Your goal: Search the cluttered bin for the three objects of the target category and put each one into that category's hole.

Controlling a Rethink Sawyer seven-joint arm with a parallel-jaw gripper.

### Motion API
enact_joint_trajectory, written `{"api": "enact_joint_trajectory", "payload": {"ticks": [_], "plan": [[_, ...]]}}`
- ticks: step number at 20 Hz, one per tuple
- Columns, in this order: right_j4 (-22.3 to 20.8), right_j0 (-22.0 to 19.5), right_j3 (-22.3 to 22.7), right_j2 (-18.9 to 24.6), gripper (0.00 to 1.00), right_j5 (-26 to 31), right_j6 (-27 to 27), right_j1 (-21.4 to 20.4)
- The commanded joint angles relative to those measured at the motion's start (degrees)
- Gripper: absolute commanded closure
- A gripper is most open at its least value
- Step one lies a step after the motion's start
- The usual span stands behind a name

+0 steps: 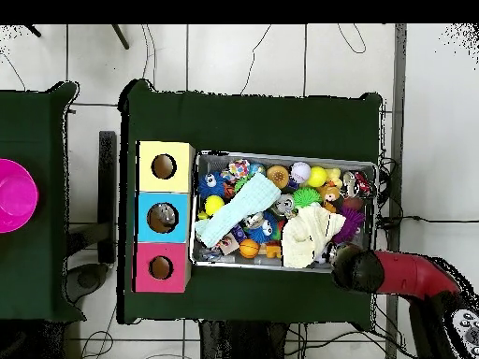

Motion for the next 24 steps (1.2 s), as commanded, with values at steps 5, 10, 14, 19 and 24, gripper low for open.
{"api": "enact_joint_trajectory", "payload": {"ticks": [5,10,14,19,24], "plan": [[-7.04,1.12,-5.27,-0.39,0.00,-4.89,-1.20,8.36],[-7.38,1.34,-6.59,-0.54,0.00,-4.27,-1.26,9.97],[-7.27,1.66,-7.47,-0.77,0.00,-3.10,-1.81,10.93],[-6.91,2.06,-7.56,-1.29,1.00,-3.07,-2.03,10.88],[-6.77,2.47,-7.49,-1.56,1.00,-3.05,-2.19,10.46]]}}
